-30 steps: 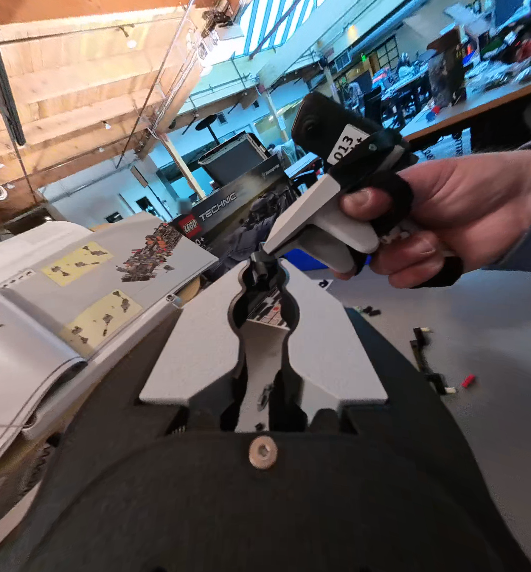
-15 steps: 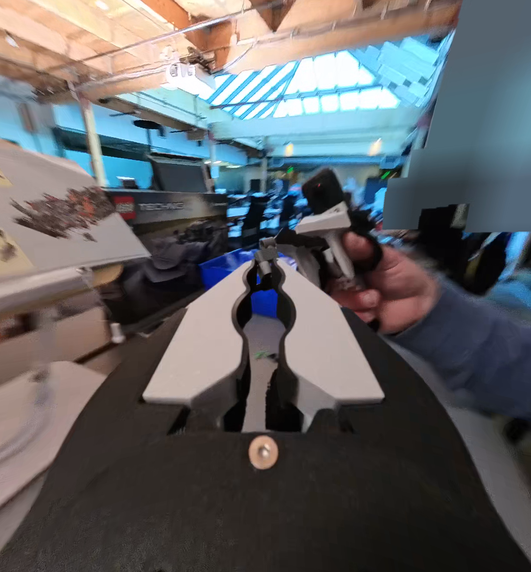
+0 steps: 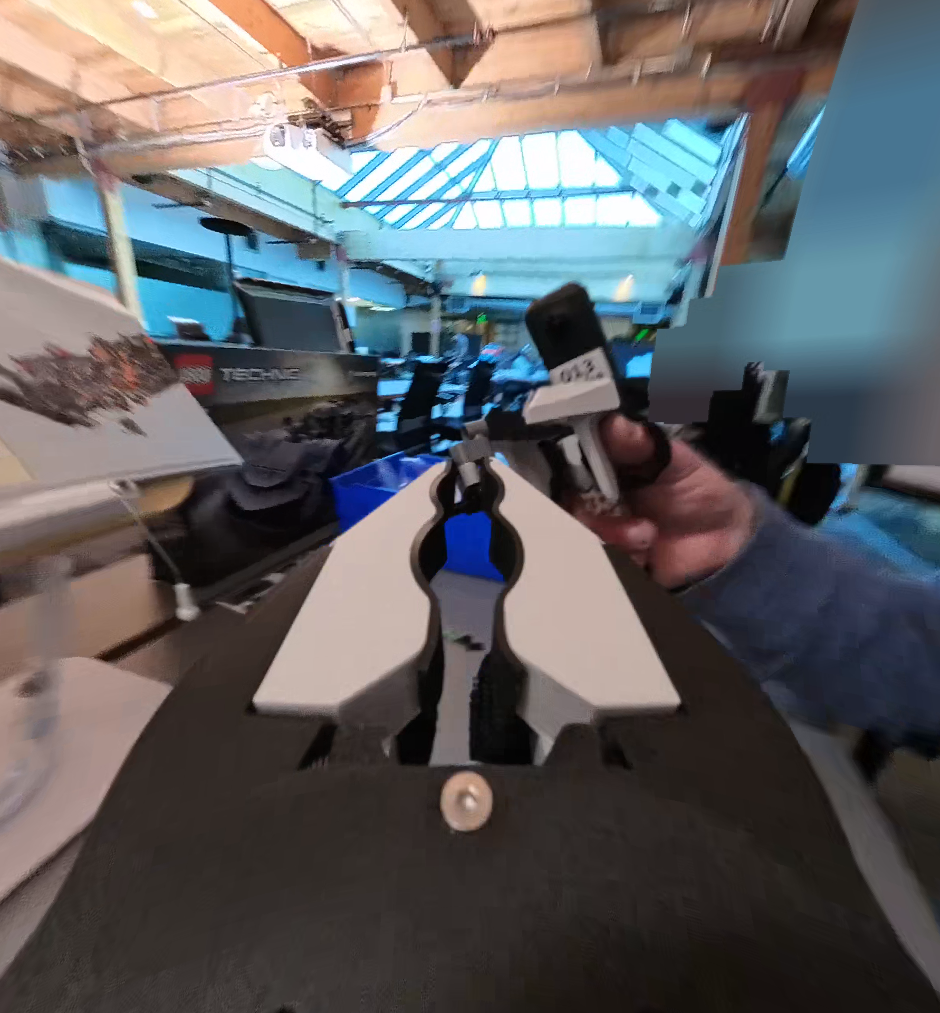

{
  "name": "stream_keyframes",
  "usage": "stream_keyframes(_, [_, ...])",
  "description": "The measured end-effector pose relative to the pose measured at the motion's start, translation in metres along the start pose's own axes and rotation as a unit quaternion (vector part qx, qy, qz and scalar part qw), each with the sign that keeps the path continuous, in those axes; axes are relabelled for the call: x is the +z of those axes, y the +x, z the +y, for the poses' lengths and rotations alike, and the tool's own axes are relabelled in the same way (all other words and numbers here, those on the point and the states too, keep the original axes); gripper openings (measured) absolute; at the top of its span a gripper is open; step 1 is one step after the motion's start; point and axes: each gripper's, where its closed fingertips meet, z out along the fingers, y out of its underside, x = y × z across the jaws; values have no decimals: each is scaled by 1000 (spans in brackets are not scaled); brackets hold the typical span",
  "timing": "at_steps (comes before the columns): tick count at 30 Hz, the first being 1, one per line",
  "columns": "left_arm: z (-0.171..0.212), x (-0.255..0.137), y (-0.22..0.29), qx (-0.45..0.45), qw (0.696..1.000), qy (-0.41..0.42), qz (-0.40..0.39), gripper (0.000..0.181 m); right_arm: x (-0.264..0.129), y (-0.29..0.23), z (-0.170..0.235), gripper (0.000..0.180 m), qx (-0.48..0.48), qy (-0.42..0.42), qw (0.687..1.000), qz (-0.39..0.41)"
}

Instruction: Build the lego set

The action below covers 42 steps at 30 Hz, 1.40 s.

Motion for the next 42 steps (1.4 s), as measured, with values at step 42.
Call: stream_keyframes(42, [2,8,50,-11,989,-39,142,6,-14,-41,11,4,-94,-134,944,-287])
